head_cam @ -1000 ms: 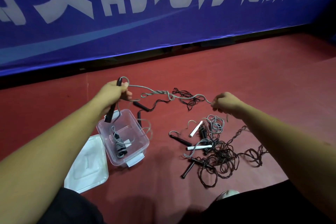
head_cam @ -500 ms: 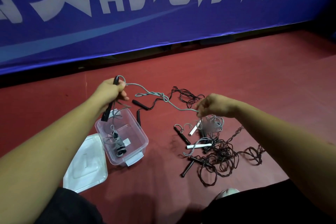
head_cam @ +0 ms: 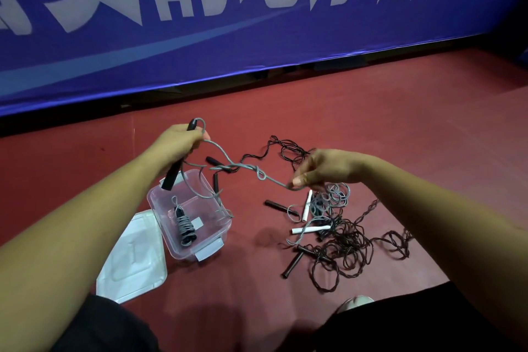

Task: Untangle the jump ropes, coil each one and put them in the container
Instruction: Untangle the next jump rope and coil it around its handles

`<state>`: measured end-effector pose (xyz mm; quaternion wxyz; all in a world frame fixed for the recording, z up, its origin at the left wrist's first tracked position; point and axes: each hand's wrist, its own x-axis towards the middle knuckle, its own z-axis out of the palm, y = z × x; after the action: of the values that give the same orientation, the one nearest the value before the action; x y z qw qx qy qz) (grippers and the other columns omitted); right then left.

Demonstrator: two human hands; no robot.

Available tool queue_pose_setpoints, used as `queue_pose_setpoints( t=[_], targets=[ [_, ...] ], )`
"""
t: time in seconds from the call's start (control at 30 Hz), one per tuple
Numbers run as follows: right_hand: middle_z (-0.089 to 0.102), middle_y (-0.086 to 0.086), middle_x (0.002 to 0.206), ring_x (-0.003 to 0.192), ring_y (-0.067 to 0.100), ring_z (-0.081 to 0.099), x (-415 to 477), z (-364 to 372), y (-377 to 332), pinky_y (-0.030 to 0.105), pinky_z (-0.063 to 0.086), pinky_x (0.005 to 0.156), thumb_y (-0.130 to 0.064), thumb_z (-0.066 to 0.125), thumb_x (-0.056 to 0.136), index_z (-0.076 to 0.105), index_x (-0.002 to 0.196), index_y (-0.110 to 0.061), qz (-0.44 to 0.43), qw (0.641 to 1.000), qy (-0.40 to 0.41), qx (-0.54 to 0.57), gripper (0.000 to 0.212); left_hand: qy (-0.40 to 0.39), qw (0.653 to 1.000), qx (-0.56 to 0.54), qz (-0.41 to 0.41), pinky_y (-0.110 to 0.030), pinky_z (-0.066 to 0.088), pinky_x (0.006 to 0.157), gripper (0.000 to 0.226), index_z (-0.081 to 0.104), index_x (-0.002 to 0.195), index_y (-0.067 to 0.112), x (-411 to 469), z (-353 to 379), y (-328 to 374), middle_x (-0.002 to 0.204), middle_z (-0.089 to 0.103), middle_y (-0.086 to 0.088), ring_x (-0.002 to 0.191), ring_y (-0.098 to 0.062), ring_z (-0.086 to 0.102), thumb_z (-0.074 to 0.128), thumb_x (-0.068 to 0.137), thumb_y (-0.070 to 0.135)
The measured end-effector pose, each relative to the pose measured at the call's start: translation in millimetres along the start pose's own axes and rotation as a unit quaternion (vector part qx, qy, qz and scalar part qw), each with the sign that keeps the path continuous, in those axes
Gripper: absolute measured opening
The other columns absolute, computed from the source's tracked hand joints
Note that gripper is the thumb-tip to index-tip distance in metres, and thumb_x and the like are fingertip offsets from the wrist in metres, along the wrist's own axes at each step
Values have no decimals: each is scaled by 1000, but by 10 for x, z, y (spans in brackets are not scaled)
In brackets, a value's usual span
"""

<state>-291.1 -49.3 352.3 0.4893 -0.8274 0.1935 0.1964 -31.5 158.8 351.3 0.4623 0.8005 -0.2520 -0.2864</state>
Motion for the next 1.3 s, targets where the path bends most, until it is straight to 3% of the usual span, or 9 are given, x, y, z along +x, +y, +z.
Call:
queue_pose_setpoints(
  t=[0.13,0.23,0.37,0.47,0.6,0.93,1.07,1.17,1.3],
  targets=[
    [71,11,71,53,8,58,15,27,-15,14,45,55,-19,72,90,77,101,-18,68,988,-8,-141,11,-29,995,60,73,-23,41,68,17,72,90,6,-35,28,2,81,66,-3,74,-11,55,77,85,22],
    [72,9,72,60,17,69,66,99,3,27,57,59,-3,63,94,68,84,-8,89,991,53,-88,12,-11,995,79,65,-25,39,67,14,69,86,7,7,43,-19,83,62,-2,76,-13,53,76,85,20],
    [72,17,70,56,30,70,58,87,107,38,61,55,0,54,97,60,92,10,153,974,160,-54,12,75,992,100,11,-26,34,58,30,49,69,17,125,-6,-172,75,50,-4,65,-18,44,68,92,21],
    [74,24,82,65,31,73,8,-3,284,42,62,63,-2,56,93,65,94,8,211,950,214,-82,14,136,979,151,-19,-36,44,73,18,62,86,10,191,-147,-285,91,63,-16,84,-32,59,64,94,26],
    [71,29,80,71,39,74,-67,-130,480,53,61,69,2,51,93,60,92,12,268,922,269,-69,14,190,959,206,-39,-41,46,85,33,67,113,-1,227,-312,-336,112,65,-27,106,-42,61,59,97,26],
    [69,28,69,47,31,68,-194,-209,639,37,56,42,1,44,98,52,80,12,343,877,329,-79,22,254,928,256,-90,-48,45,92,45,60,117,-13,228,-497,-448,120,59,-36,115,-49,55,50,100,27],
    [67,28,67,50,32,69,-241,-243,771,36,55,41,1,51,97,54,85,14,342,883,311,-83,18,170,961,207,-71,-40,45,77,40,68,103,-4,185,-475,-402,104,66,-31,96,-43,63,52,100,33],
    [71,29,79,72,35,75,-172,-171,716,44,62,61,3,55,96,59,99,15,313,915,238,-92,13,52,994,91,-20,-29,41,60,29,65,80,14,79,-246,-201,78,61,-10,63,-24,56,57,99,34],
    [75,15,97,86,26,73,-56,-75,460,35,60,75,-6,64,91,70,105,2,247,941,184,-144,17,-67,997,15,46,-20,40,51,26,59,76,17,-102,107,93,65,57,4,53,-10,51,58,98,30]
  ],
)
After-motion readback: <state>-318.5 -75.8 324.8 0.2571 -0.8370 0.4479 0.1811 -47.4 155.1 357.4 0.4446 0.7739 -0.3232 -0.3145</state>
